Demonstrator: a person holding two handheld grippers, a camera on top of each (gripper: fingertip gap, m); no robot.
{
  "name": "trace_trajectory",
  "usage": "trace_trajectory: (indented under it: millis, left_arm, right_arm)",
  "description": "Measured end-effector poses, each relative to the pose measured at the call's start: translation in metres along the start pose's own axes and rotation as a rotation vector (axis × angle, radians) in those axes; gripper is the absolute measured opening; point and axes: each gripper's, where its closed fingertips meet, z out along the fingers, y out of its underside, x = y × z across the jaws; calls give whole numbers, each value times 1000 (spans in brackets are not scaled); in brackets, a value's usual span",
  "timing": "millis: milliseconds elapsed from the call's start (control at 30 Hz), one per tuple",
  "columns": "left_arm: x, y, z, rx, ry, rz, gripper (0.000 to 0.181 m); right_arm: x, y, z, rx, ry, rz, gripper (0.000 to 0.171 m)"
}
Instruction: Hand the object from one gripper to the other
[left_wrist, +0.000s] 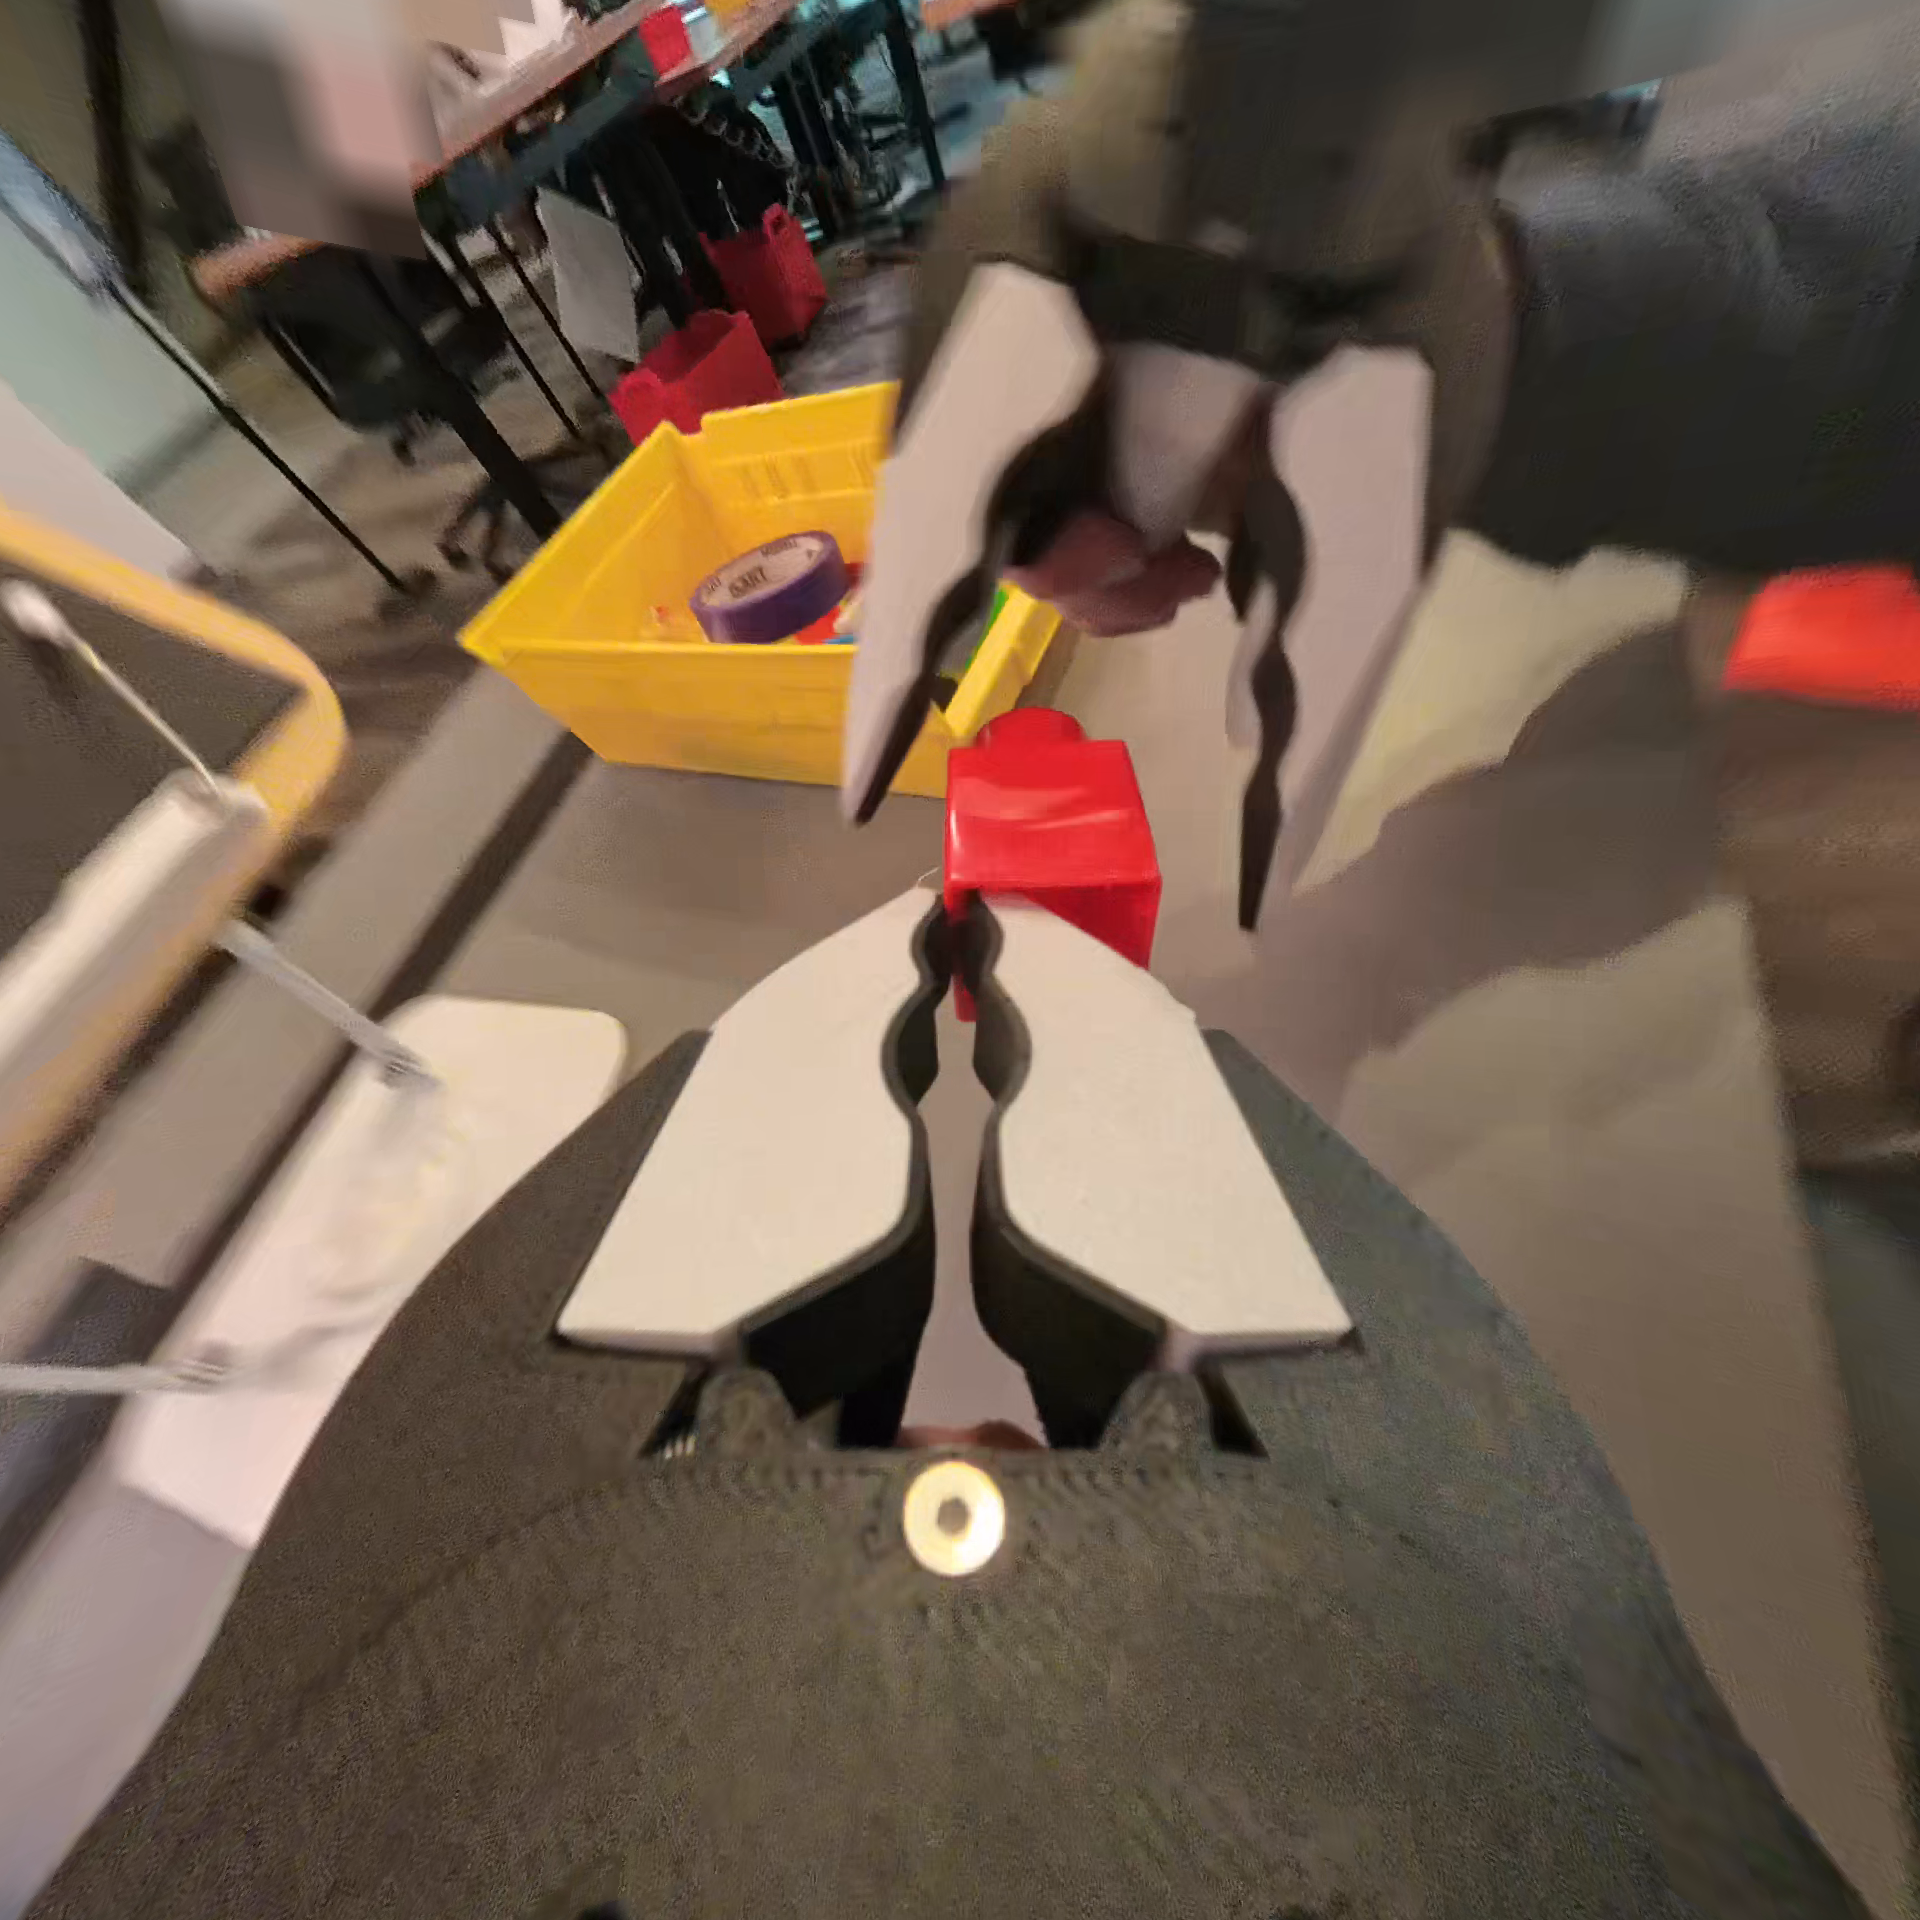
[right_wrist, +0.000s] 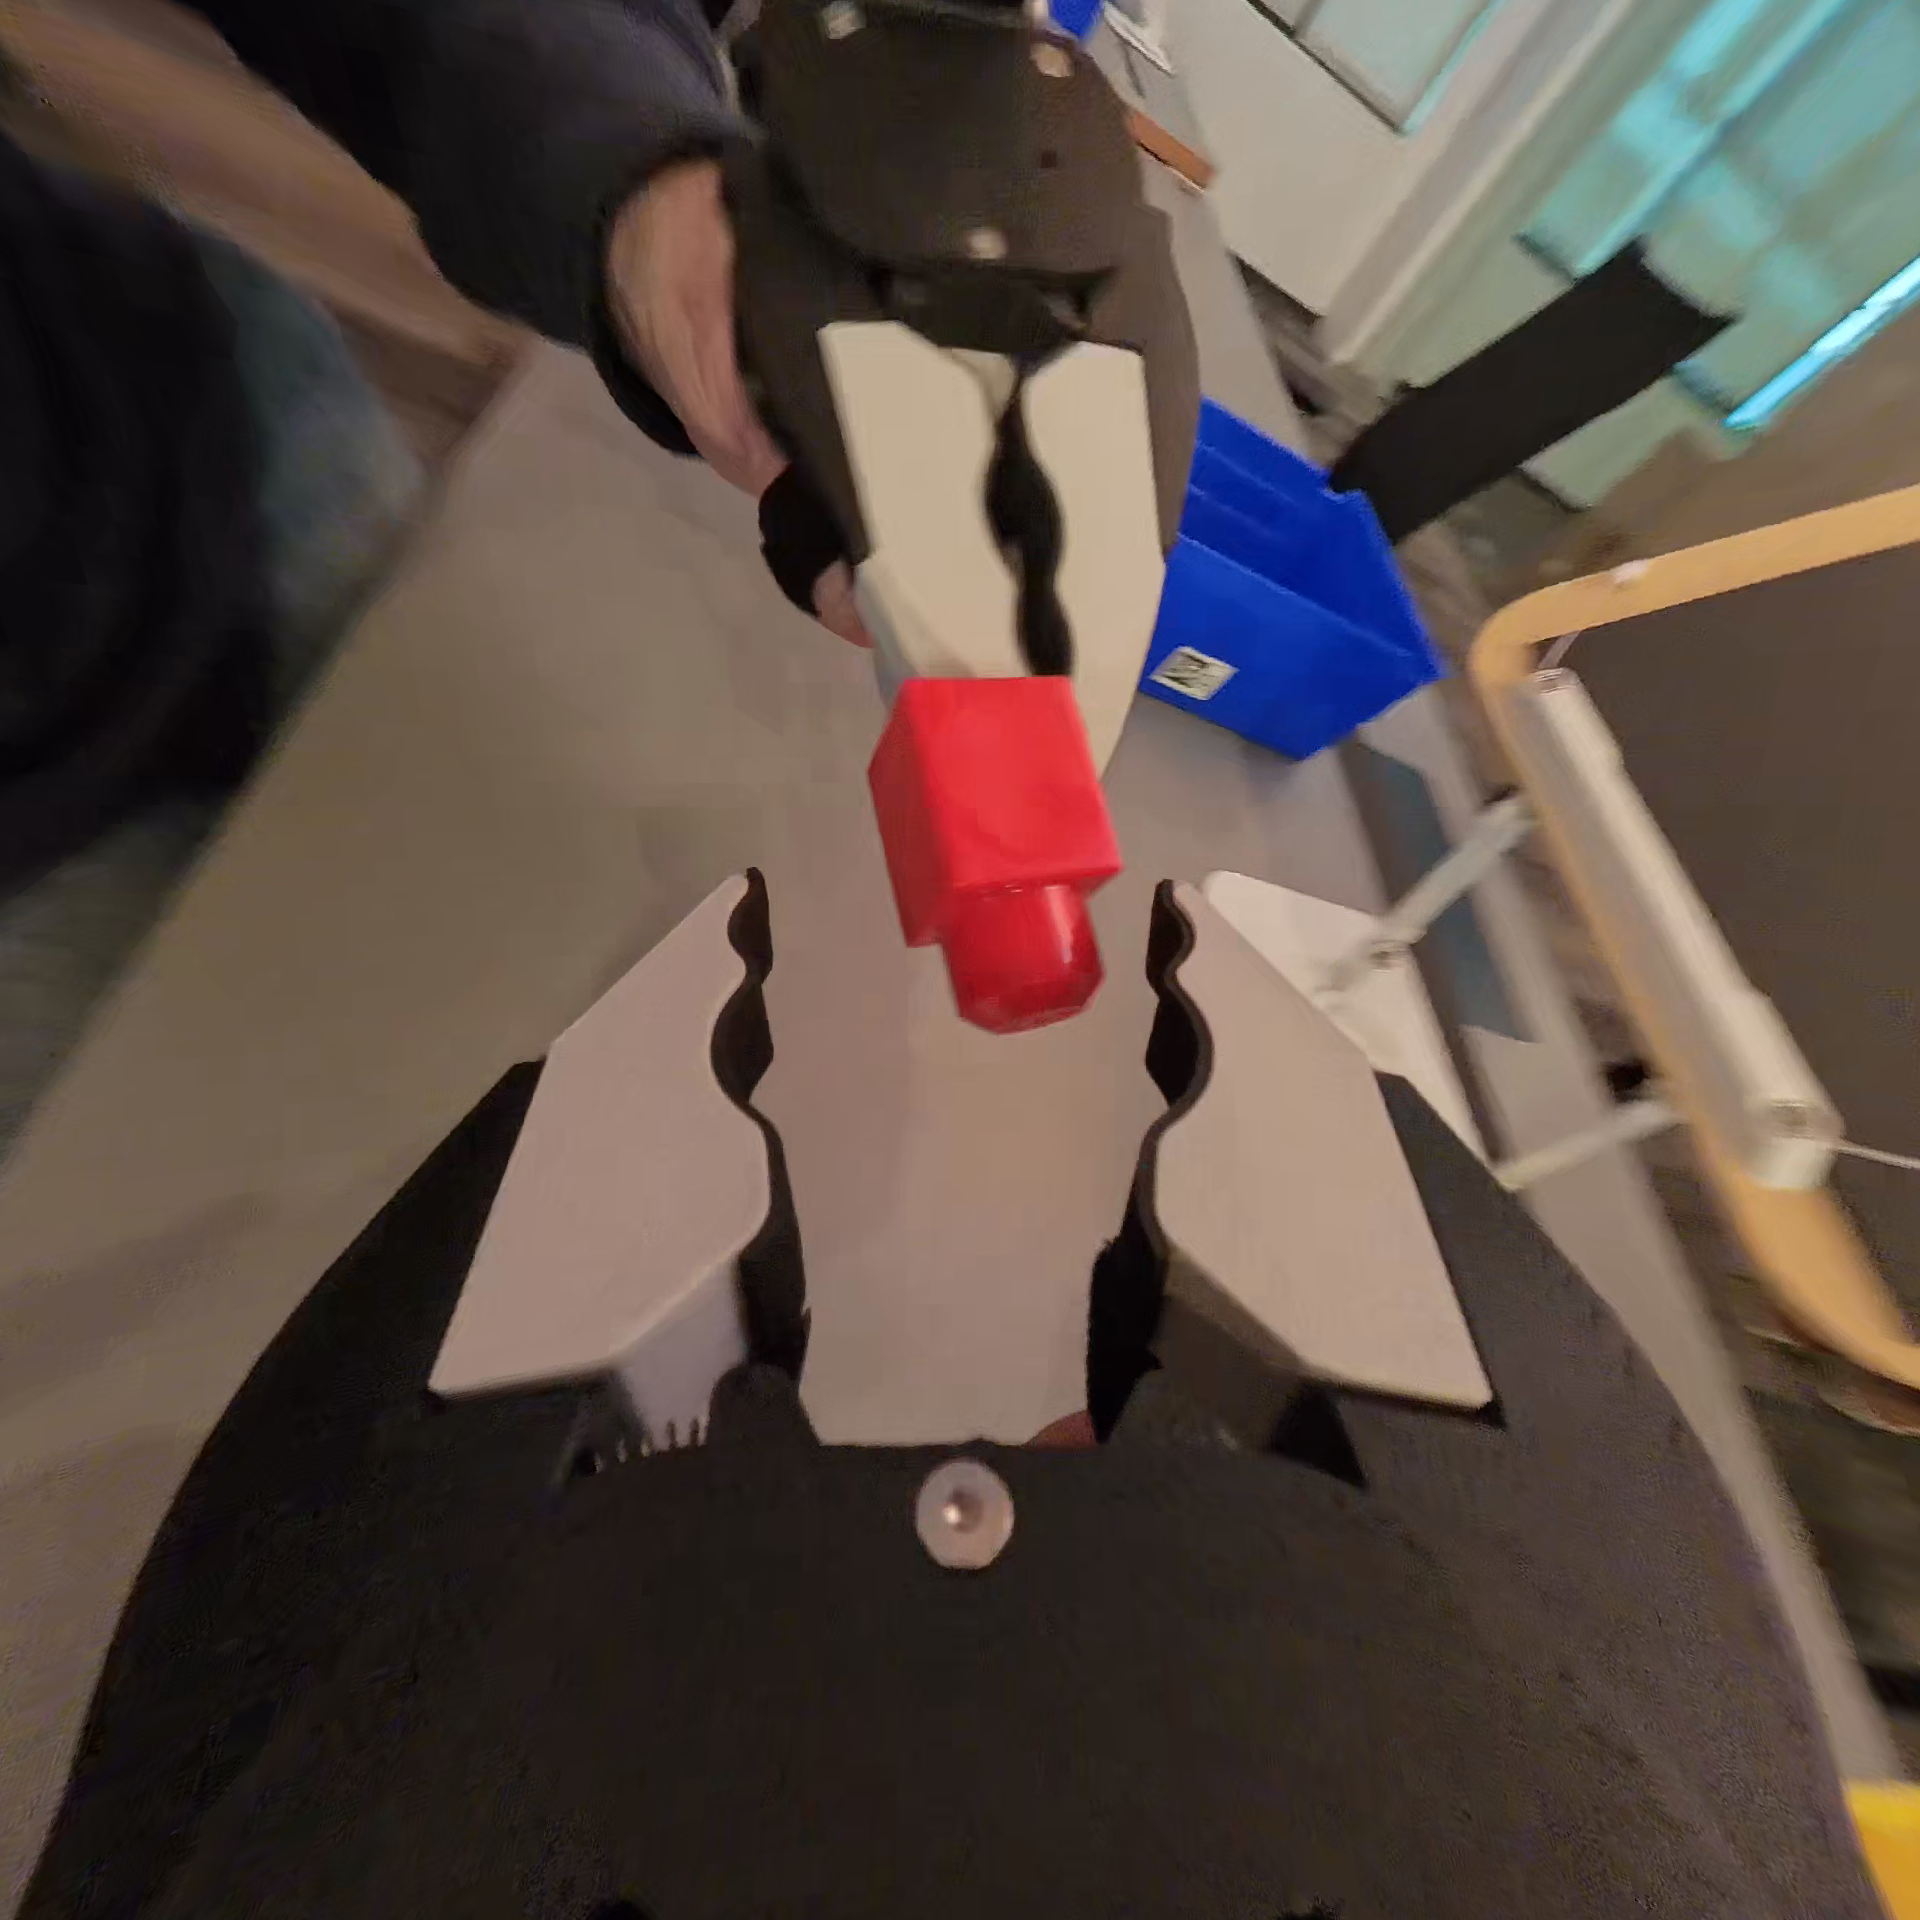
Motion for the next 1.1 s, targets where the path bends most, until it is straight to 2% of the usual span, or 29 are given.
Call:
trace_trajectory:
  millis: [67,233,333,433,467,667,767,900,1100]
  left_arm:
    - [-10,-2,-2,38,33,-191,1]
    - [-8,3,5,52,161,-533,1]
    - [-4,2,8,96,256,-706,1]
    - [5,7,11,75,333,-784,1]
    - [6,8,11,74,350,-806,1]
    - [6,7,12,89,345,-749,1]
    - [-3,7,10,92,289,-690,11]
    - [-14,9,0,105,226,-654,28]
    - [-7,-11,-18,168,199,-570,29]
  right_arm:
    - [6,0,2,-85,128,-131,74]
    - [25,3,4,-291,458,-442,66]
    - [28,5,7,-342,538,-561,55]
    - [26,7,8,-364,538,-617,41]
    - [25,7,9,-368,527,-618,41]
    - [26,12,9,-359,462,-488,35]
    - [29,11,5,-328,444,-397,35]
    - [38,16,-1,-379,464,-391,35]
    - [44,25,0,-451,498,-409,35]
